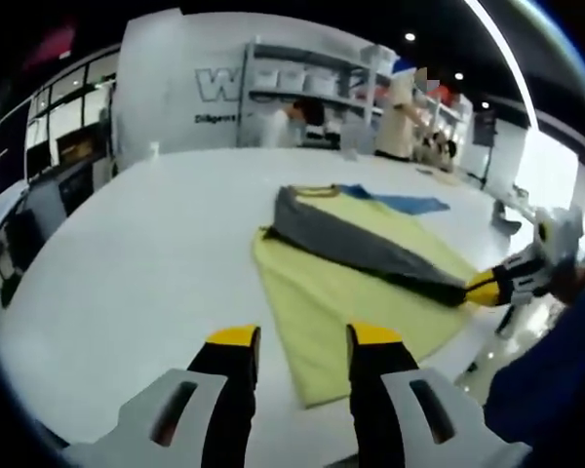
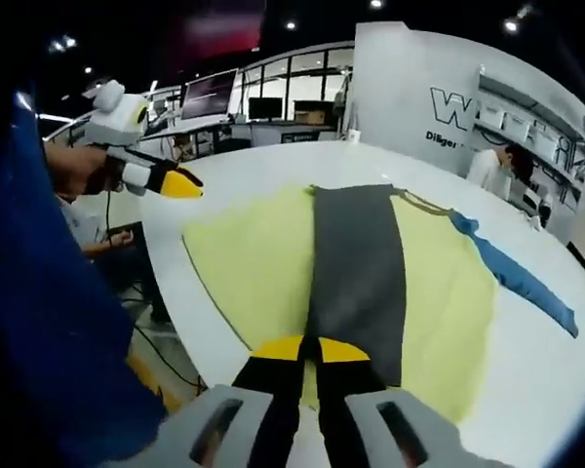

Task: Fold the garment on the visible template until the final outline fits inside the template.

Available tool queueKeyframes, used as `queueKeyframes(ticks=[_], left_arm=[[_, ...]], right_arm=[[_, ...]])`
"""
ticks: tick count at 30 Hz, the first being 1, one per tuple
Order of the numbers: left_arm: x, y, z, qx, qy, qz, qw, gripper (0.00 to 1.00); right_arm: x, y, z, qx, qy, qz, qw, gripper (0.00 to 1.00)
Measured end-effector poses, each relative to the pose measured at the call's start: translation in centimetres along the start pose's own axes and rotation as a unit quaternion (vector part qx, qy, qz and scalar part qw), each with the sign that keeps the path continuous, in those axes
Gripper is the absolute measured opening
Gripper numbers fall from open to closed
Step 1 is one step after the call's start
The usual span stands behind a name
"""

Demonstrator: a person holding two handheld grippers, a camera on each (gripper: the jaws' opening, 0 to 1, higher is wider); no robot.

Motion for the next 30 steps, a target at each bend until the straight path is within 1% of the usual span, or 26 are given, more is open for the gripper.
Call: queueKeyframes(ticks=[2,3,4,6,7,8,10,11,14,15,16,17,18,20,21,23,24,25,26,27,29,30], left_arm=[[0.1,0.1,0.1,0.001,0.000,-0.001,1.0000,0.36],[0.1,0.1,0.1,0.002,0.000,-0.002,1.0000,0.36],[0.0,0.1,0.2,0.003,-0.001,-0.002,1.0000,0.36],[-0.2,0.0,0.3,0.003,0.000,0.000,1.0000,0.36],[-0.3,0.0,0.5,0.002,-0.002,0.001,1.0000,0.36],[-0.3,0.1,0.5,0.003,-0.003,0.001,1.0000,0.36],[-0.3,0.1,0.6,0.003,-0.003,0.001,1.0000,0.36],[-0.3,0.3,0.7,0.003,-0.004,-0.001,1.0000,0.36],[-0.3,0.3,0.7,0.003,-0.005,-0.001,1.0000,0.36],[-0.3,0.3,0.8,0.002,-0.009,0.000,1.0000,0.36],[-0.3,0.2,0.8,0.002,-0.010,-0.002,0.9999,0.36],[-0.3,0.2,0.9,0.000,-0.008,-0.004,1.0000,0.36],[-0.4,0.2,0.9,-0.001,-0.007,-0.004,1.0000,0.37],[-0.7,0.0,1.0,-0.004,-0.009,-0.001,1.0000,0.37],[-0.7,-0.1,1.0,-0.007,-0.009,0.001,0.9999,0.37],[-0.8,-0.2,1.1,-0.010,-0.010,0.002,0.9999,0.37],[-0.8,-0.3,1.2,-0.011,-0.011,0.003,0.9999,0.37],[-0.8,-0.3,1.2,-0.011,-0.011,0.004,0.9999,0.37],[-0.7,-0.3,1.3,-0.011,-0.011,0.004,0.9999,0.37],[-0.6,-0.3,1.4,-0.011,-0.011,0.002,0.9999,0.37],[-0.5,-0.4,1.6,-0.012,-0.011,0.001,0.9999,0.37],[-0.4,-0.4,1.6,-0.012,-0.011,0.001,0.9999,0.37]], right_arm=[[0.3,0.2,0.2,0.002,0.000,-0.002,1.0000,0.09],[0.4,0.1,0.3,0.003,0.000,-0.002,1.0000,0.11],[0.6,-0.5,0.7,0.017,0.012,0.014,0.9997,0.11],[0.4,-1.3,1.1,0.039,0.052,0.039,0.9971,0.08],[0.4,-1.8,2.5,0.069,0.088,0.055,0.9922,0.06],[0.5,-1.7,3.2,0.082,0.092,0.057,0.9907,0.06],[0.5,-1.4,3.8,0.089,0.096,0.057,0.9897,0.08],[0.5,-0.2,4.5,0.085,0.125,0.063,0.9865,0.08],[0.4,0.3,4.6,0.080,0.123,0.064,0.9871,0.05],[1.3,1.1,4.7,0.076,0.080,0.030,0.9934,0.04],[1.5,1.1,4.7,0.075,0.070,0.026,0.9944,0.03],[1.7,0.5,4.4,0.070,0.085,0.032,0.9934,0.02],[2.1,0.4,4.7,0.069,0.093,0.034,0.9927,0.00],[2.6,0.0,4.9,0.068,0.101,0.030,0.9921,0.00],[2.7,-0.4,4.5,0.068,0.101,0.030,0.9921,0.00],[2.6,-0.8,4.9,0.072,0.110,0.033,0.9908,0.00],[2.2,-0.9,4.9,0.068,0.118,0.048,0.9895,0.00],[2.0,-1.0,4.9,0.065,0.119,0.056,0.9892,0.00],[1.7,-0.7,4.7,0.058,0.112,0.061,0.9900,0.00],[1.8,-0.3,4.6,0.054,0.106,0.055,0.9914,0.00],[2.4,0.3,4.5,0.045,0.093,0.025,0.9944,0.02],[1.6,0.2,4.7,0.056,0.071,0.053,0.9945,0.00]])
Point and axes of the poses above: the point that each gripper's makers call its tool centre point, and the gripper's own axes: y roughly forward along the fingers, z roughly to its right, x roughly out of its underside, the point moved 6 cm from there along -y, roughly backward along the fingers, and after that the axes turned 1 degree about x, right-handed, at the moved point
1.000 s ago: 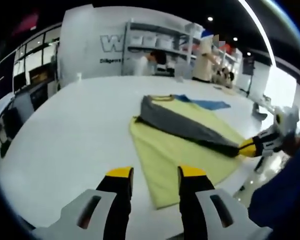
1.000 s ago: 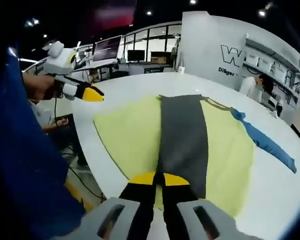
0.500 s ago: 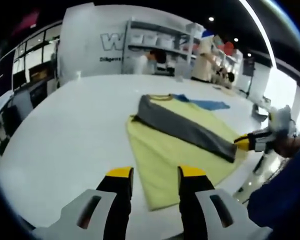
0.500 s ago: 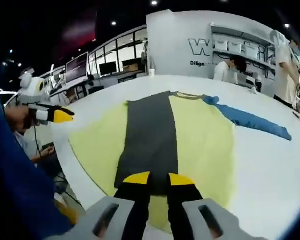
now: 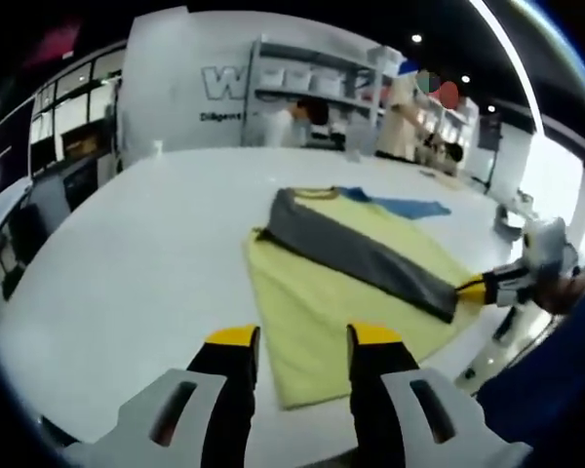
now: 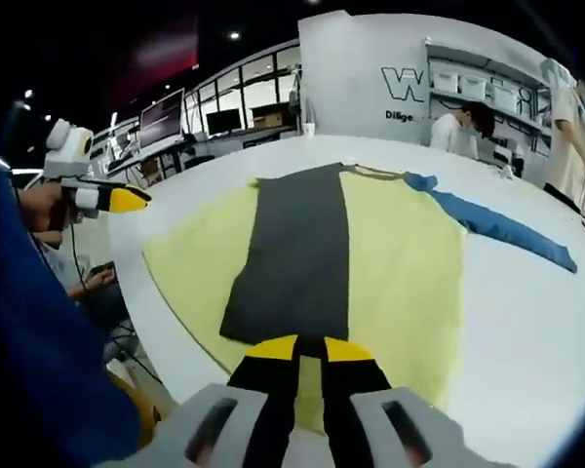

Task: Fold the garment on the visible template until the final outline fits inside the template.

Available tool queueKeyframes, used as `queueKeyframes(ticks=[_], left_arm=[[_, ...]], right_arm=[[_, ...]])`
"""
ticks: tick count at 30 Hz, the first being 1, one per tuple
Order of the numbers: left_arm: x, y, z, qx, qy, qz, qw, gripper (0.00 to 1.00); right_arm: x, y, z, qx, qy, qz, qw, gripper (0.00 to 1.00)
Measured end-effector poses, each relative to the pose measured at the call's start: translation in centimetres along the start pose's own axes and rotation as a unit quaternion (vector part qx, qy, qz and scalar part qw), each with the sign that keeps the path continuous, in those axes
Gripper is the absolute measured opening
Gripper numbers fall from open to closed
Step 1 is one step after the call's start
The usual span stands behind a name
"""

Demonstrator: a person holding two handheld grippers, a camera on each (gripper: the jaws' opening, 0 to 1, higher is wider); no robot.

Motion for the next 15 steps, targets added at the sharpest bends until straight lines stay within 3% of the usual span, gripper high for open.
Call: queueKeyframes(ticks=[1,5,7,9,11,15], left_arm=[[0.0,0.0,0.0,-0.001,-0.001,0.001,1.0000,0.37],[0.0,-0.3,0.4,-0.007,-0.010,0.009,0.9999,0.37],[-0.1,-0.2,0.4,-0.007,-0.013,0.010,0.9998,0.37],[-0.1,-0.2,0.7,-0.008,-0.014,0.010,0.9998,0.37],[-0.2,0.0,0.9,-0.009,-0.014,0.010,0.9998,0.37],[-0.7,0.4,1.5,-0.015,-0.016,0.016,0.9996,0.37]], right_arm=[[0.3,-0.1,-0.1,0.000,0.016,-0.019,0.9997,0.00],[0.4,-1.0,0.9,0.005,0.045,-0.028,0.9986,0.00],[-0.2,-1.6,1.5,0.016,0.062,-0.005,0.9979,0.00],[-0.7,-2.4,3.1,0.032,0.123,0.021,0.9916,0.04],[-1.1,-2.9,4.2,0.045,0.143,0.035,0.9881,0.08],[-1.4,-4.8,9.9,0.091,0.210,0.073,0.9706,0.09]])
Point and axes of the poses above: the point that each gripper's makers call its tool centre point, and the gripper's own axes: y roughly forward along the fingers, z roughly to its right, x roughly out of its underside, the point moved 6 cm from there along -y, roughly backward along the fingers, and after that the axes turned 1 degree about x, right-handed, at the moved point
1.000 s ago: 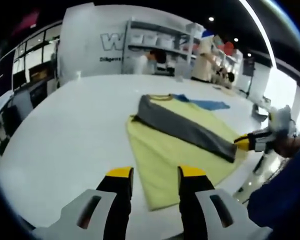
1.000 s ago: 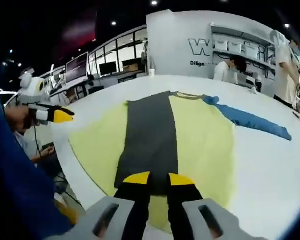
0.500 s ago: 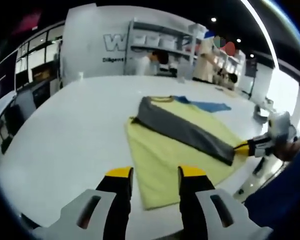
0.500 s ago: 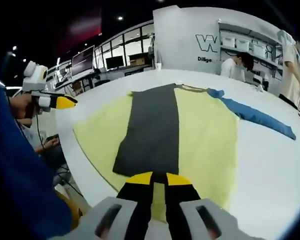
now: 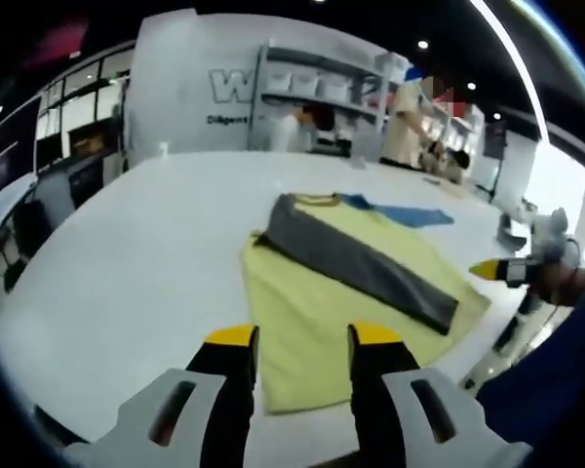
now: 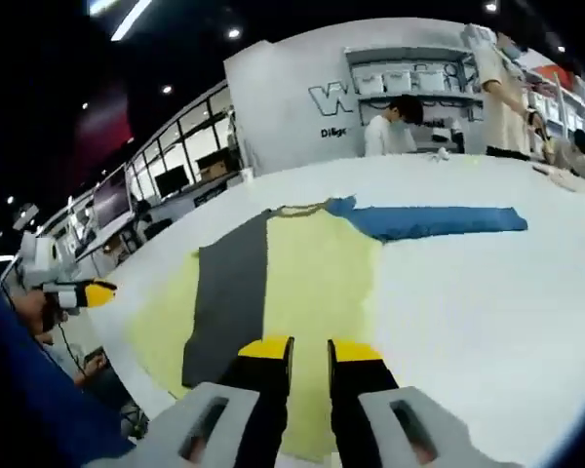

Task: Fold the garment on the visible template until the final outline fits inside the template.

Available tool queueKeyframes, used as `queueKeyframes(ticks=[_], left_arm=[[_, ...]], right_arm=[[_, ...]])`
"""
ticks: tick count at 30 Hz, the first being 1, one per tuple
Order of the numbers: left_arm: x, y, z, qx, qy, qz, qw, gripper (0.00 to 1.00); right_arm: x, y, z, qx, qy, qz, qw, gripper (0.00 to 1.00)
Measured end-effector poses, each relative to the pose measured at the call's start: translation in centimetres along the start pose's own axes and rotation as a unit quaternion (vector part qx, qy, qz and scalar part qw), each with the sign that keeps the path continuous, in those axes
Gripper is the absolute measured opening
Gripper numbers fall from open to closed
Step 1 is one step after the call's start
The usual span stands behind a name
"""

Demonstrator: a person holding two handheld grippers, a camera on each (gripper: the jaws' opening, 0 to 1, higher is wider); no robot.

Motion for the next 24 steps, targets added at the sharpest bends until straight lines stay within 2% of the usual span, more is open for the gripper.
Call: queueKeyframes(ticks=[4,6,9,13,14,17,18,20,21,23,24], left_arm=[[-0.1,0.7,0.7,-0.004,-0.005,-0.001,1.0000,0.38],[-0.3,1.0,1.3,-0.007,-0.006,-0.001,1.0000,0.38],[-0.4,1.2,1.6,-0.012,-0.007,0.000,0.9999,0.38],[-0.5,1.3,1.6,-0.014,-0.007,0.001,0.9999,0.38],[-0.6,1.4,2.1,-0.022,-0.009,0.001,0.9997,0.38],[-0.7,1.4,2.2,-0.025,-0.010,0.001,0.9997,0.38],[-0.6,1.4,2.3,-0.028,-0.012,0.001,0.9995,0.38],[-0.6,1.4,2.6,-0.036,-0.015,-0.001,0.9992,0.39],[-0.5,1.3,2.8,-0.041,-0.015,-0.003,0.9991,0.39],[-0.4,1.2,3.4,-0.049,-0.015,-0.007,0.9987,0.39],[-0.4,1.2,3.4,-0.052,-0.015,-0.009,0.9985,0.39]], right_arm=[[-2.4,0.0,5.6,0.024,0.089,0.034,0.9952,0.12],[-4.3,0.3,9.2,0.044,0.164,0.054,0.9840,0.12],[-5.4,0.6,11.8,0.058,0.196,0.071,0.9764,0.10],[-6.1,0.8,13.1,0.059,0.212,0.083,0.9720,0.17],[-7.5,1.5,15.7,0.063,0.243,0.093,0.9635,0.18],[-8.0,1.8,16.4,0.065,0.254,0.096,0.9603,0.19],[-8.4,2.3,17.4,0.067,0.269,0.096,0.9560,0.20],[-9.1,3.4,19.1,0.065,0.312,0.100,0.9426,0.22],[-9.6,3.8,19.1,0.058,0.344,0.097,0.9323,0.24],[-10.5,5.0,20.6,0.057,0.382,0.103,0.9167,0.26],[-10.8,5.4,21.2,0.057,0.381,0.106,0.9165,0.26]])
Point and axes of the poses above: the point that each gripper's makers call its tool centre point, and the gripper's own axes: y roughly forward along the fingers, z roughly to its right, x roughly out of its underside, the point moved 6 cm from there along -y, roughly backward along the fingers, and after that the axes turned 1 degree about x, right-handed, at the moved point
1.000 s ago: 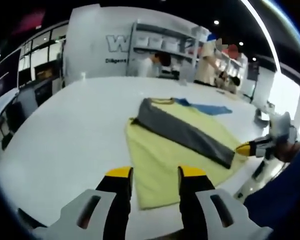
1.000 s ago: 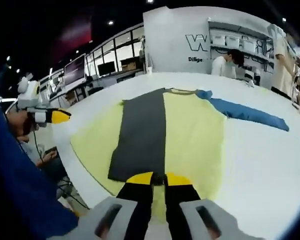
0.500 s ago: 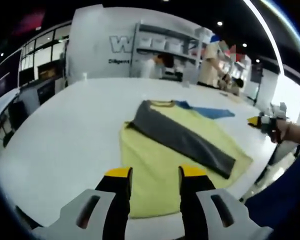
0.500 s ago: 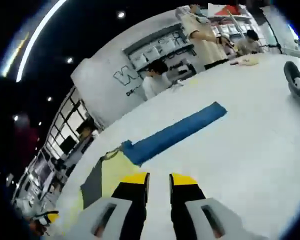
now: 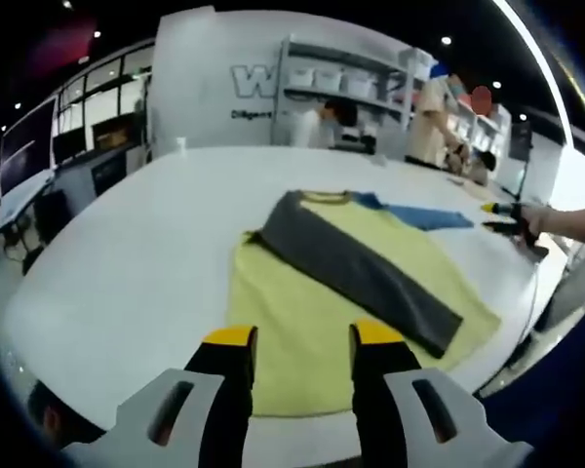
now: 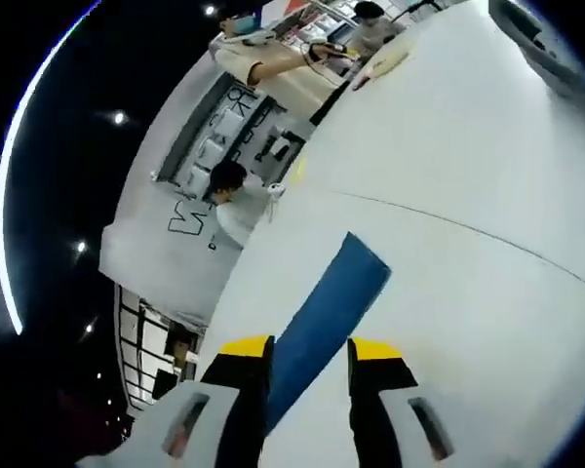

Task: Fold the garment on the visible template until the final outline fits inside the template.

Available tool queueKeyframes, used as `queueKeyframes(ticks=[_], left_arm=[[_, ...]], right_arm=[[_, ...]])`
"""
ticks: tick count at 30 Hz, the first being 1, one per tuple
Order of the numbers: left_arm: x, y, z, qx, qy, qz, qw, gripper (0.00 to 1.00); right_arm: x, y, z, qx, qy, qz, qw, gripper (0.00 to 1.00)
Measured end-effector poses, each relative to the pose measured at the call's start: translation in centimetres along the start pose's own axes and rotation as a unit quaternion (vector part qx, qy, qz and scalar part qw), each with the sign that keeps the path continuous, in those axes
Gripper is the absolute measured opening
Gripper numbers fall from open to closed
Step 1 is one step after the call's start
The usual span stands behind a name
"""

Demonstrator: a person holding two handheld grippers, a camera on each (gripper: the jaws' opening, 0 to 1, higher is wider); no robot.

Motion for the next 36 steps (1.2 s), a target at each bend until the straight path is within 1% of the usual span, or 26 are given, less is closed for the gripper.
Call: queueKeyframes(ticks=[1,2,4,5,6,7,8,9,10,11,13,16,18,20,21,22,23,25,26,27,29,30,31,33,34,36], left_arm=[[0.0,-0.1,0.1,-0.003,-0.001,-0.001,1.0000,0.39],[0.0,-0.2,0.3,-0.006,-0.002,-0.001,1.0000,0.39],[0.2,-0.2,0.5,-0.014,-0.004,-0.008,0.9999,0.39],[0.3,-0.2,0.5,-0.016,-0.003,-0.010,0.9998,0.39],[0.3,-0.2,0.6,-0.017,-0.004,-0.013,0.9998,0.40],[0.2,-0.1,0.8,-0.019,-0.004,-0.014,0.9997,0.41],[0.1,-0.1,0.9,-0.019,-0.009,-0.013,0.9997,0.42],[0.0,-0.1,1.0,-0.019,-0.014,-0.012,0.9996,0.43],[-0.2,0.0,1.1,-0.019,-0.022,-0.010,0.9995,0.44],[-0.3,0.2,1.1,-0.017,-0.025,-0.009,0.9995,0.46],[-0.6,0.3,1.2,-0.013,-0.025,-0.009,0.9996,0.51],[-1.0,0.4,1.5,-0.002,-0.027,-0.012,0.9996,0.63],[-0.8,0.5,1.7,0.011,-0.033,-0.021,0.9992,0.75],[-0.6,0.5,1.8,0.021,-0.030,-0.034,0.9987,0.85],[-0.5,0.4,1.8,0.025,-0.019,-0.039,0.9988,0.87],[-0.4,0.2,2.0,0.029,-0.018,-0.051,0.9981,0.89],[-0.4,0.2,1.9,0.029,-0.020,-0.054,0.9979,0.92],[-0.4,0.1,1.9,0.029,-0.023,-0.052,0.9979,0.97],[-0.4,0.1,1.9,0.029,-0.025,-0.051,0.9980,0.99],[-0.6,-0.2,2.2,0.034,-0.031,-0.051,0.9976,0.99],[-0.8,-0.4,2.3,0.030,-0.027,-0.055,0.9977,0.98],[-0.8,-0.5,2.3,0.028,-0.024,-0.057,0.9977,0.98],[-0.6,-0.5,2.3,0.025,-0.022,-0.059,0.9977,0.98],[-0.5,-0.7,2.1,0.023,-0.023,-0.056,0.9979,0.98],[-0.5,-0.7,2.0,0.023,-0.024,-0.055,0.9979,0.97],[-0.4,-0.7,2.0,0.023,-0.027,-0.058,0.9977,0.97]], right_arm=[[-0.4,0.5,0.2,0.005,0.012,-0.001,0.9999,0.25],[-0.7,1.0,0.5,0.007,0.011,-0.004,0.9999,0.24],[-1.5,2.9,1.6,0.017,0.066,-0.020,0.9975,0.24],[-1.5,3.2,2.1,0.026,0.070,-0.028,0.9968,0.24],[-1.7,3.5,2.6,0.037,0.075,-0.025,0.9962,0.24],[-2.3,4.3,3.3,0.043,0.080,-0.014,0.9958,0.24],[-2.4,4.4,3.5,0.044,0.085,-0.013,0.9953,0.24],[-2.8,4.7,3.8,0.044,0.096,-0.009,0.9943,0.24],[-3.3,5.3,4.4,0.044,0.126,-0.005,0.9910,0.24],[-3.5,5.7,4.8,0.045,0.131,-0.010,0.9903,0.24],[-3.4,5.9,4.8,0.051,0.119,-0.016,0.9914,0.22],[-3.7,6.0,5.0,0.053,0.122,-0.010,0.9911,0.22],[-4.2,6.4,5.3,0.052,0.126,-0.004,0.9907,0.20],[-4.0,6.6,5.1,0.050,0.124,-0.007,0.9910,0.17],[-4.0,6.9,5.2,0.049,0.122,-0.009,0.9913,0.16],[-4.2,7.3,5.3,0.048,0.117,-0.011,0.9919,0.15],[-4.6,7.7,5.7,0.046,0.116,-0.011,0.9921,0.14],[-4.7,7.9,5.7,0.045,0.115,-0.009,0.9923,0.13],[-4.6,7.9,5.6,0.044,0.115,-0.009,0.9923,0.13],[-4.7,8.1,5.5,0.042,0.118,-0.010,0.9920,0.14],[-4.5,8.0,5.1,0.042,0.119,-0.020,0.9918,0.16],[-4.2,7.7,4.8,0.043,0.113,-0.034,0.9920,0.16],[-3.7,7.4,4.6,0.045,0.115,-0.057,0.9907,0.17],[-2.8,6.7,4.2,0.042,0.133,-0.081,0.9869,0.17],[-2.6,6.6,3.9,0.030,0.143,-0.080,0.9861,0.18],[-2.6,6.8,4.2,0.027,0.154,-0.071,0.9851,0.16]])
Point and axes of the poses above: the point that each gripper's makers call its tool centre point, and the gripper's own axes: y roughly forward along the fingers, z roughly to its right, x roughly out of its underside, the point moved 6 cm from there along -y, roughly backward along the fingers, and after that the axes turned 1 degree about x, right-handed, at the moved point
